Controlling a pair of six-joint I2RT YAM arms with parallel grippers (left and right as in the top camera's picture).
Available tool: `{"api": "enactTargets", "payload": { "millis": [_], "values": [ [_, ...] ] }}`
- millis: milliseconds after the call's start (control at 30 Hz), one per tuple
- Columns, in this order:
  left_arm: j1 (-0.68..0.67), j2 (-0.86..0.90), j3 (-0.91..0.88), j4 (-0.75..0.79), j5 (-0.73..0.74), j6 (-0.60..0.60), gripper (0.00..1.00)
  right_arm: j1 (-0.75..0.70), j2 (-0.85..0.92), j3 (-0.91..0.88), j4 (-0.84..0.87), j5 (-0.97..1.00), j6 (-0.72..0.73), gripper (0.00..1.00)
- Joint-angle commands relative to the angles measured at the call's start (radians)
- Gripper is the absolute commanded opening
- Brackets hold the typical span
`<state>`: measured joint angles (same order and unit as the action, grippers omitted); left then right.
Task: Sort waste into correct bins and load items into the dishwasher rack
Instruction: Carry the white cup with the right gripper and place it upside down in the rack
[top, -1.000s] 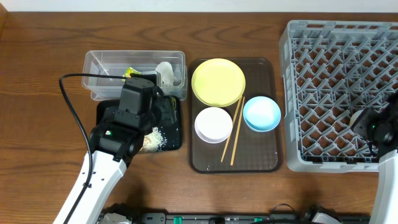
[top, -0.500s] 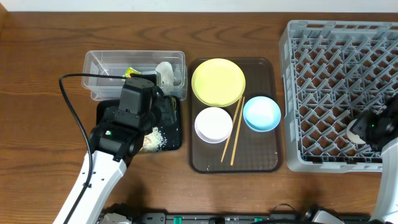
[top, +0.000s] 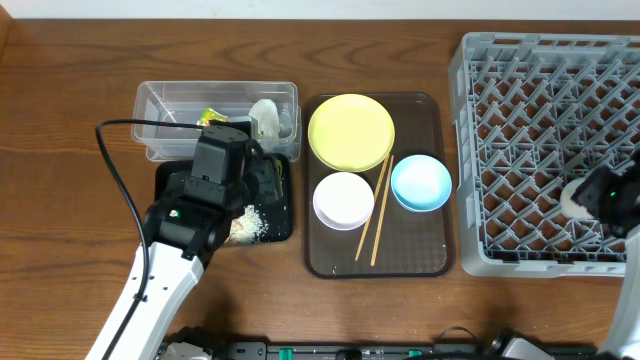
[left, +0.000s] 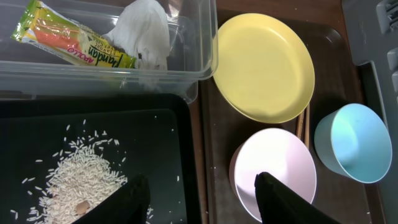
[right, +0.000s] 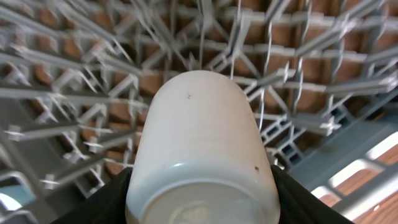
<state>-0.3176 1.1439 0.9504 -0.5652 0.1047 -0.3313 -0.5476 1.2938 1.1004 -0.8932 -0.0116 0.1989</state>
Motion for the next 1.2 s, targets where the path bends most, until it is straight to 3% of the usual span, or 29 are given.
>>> {"api": "enactTargets", "payload": {
  "millis": [0, 167, 600, 633, 733, 967, 1167],
  "values": [
    [0.002, -0.001, 0.013, -0.002, -0.009, 0.02, 0.57, -0.023, -0.027, 0.039, -0.005, 0.0, 0.013, 0.01],
    [0.002, -0.001, 0.013, -0.002, -0.009, 0.02, 0.57, -0.024, -0.021, 0.033, -0.04, 0.091, 0.013, 0.01],
    [0.002, -0.001, 0.013, -0.003, -0.009, 0.02, 0.57, -0.023, 0.111, -0.022, -0.011, 0.093, 0.014, 0.01],
    [0.002, -0.001, 0.013, -0.003, -0.009, 0.02, 0.57, -0.023, 0.119, -0.022, -0.008, 0.091, 0.014, 0.04],
    [0.002, -0.001, 0.013, -0.003, -0.009, 0.02, 0.58, -0.023, 0.128, -0.022, -0.008, 0.085, 0.014, 0.41],
    [0.002, -0.001, 0.013, -0.003, -0.013, 0.02, 0.64, -0.023, 0.127, -0.022, -0.014, 0.064, 0.013, 0.55],
    [0.002, -0.001, 0.013, -0.038, -0.098, -0.016, 0.68, -0.023, 0.127, -0.022, -0.017, 0.034, -0.006, 0.75]
  ]
}}
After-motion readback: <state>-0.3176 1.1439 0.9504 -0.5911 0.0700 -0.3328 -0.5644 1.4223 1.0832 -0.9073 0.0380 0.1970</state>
